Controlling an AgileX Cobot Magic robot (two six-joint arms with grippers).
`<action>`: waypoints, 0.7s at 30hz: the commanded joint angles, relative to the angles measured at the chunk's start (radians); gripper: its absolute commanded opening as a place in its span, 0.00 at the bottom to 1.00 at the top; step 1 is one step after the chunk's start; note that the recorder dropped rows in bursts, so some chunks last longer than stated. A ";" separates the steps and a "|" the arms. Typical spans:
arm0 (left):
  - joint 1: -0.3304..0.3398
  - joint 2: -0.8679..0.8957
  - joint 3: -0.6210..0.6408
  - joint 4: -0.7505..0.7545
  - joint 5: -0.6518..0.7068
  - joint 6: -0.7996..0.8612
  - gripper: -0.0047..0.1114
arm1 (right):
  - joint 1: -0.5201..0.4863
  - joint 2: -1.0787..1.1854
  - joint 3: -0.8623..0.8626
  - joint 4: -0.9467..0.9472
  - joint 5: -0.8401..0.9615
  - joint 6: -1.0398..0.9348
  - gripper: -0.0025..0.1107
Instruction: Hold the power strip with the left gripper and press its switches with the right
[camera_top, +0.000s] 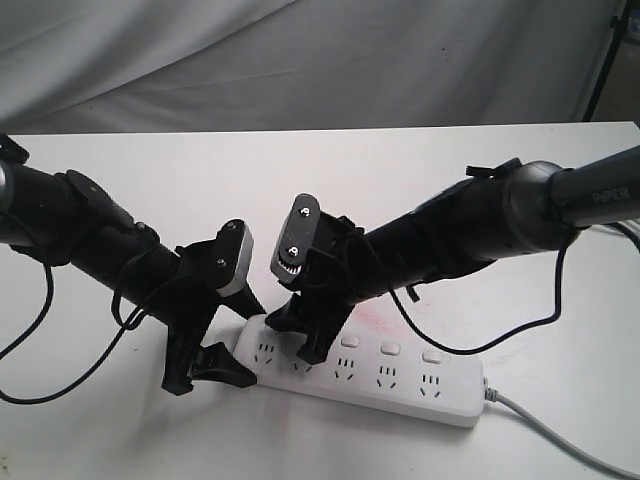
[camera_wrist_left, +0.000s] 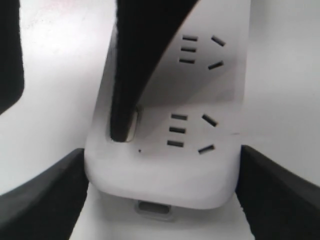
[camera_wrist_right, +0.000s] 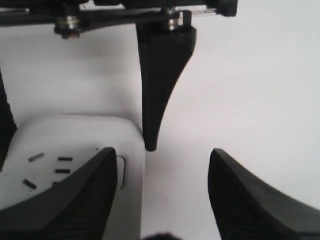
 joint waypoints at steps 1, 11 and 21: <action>-0.006 0.001 -0.003 -0.012 0.001 0.001 0.66 | -0.003 -0.071 0.020 -0.043 -0.023 -0.004 0.47; -0.006 0.001 -0.003 -0.012 0.001 0.001 0.66 | -0.076 -0.180 0.101 -0.063 -0.001 0.013 0.47; -0.006 0.001 -0.003 -0.012 0.001 0.001 0.66 | -0.078 -0.121 0.121 -0.055 0.019 -0.001 0.47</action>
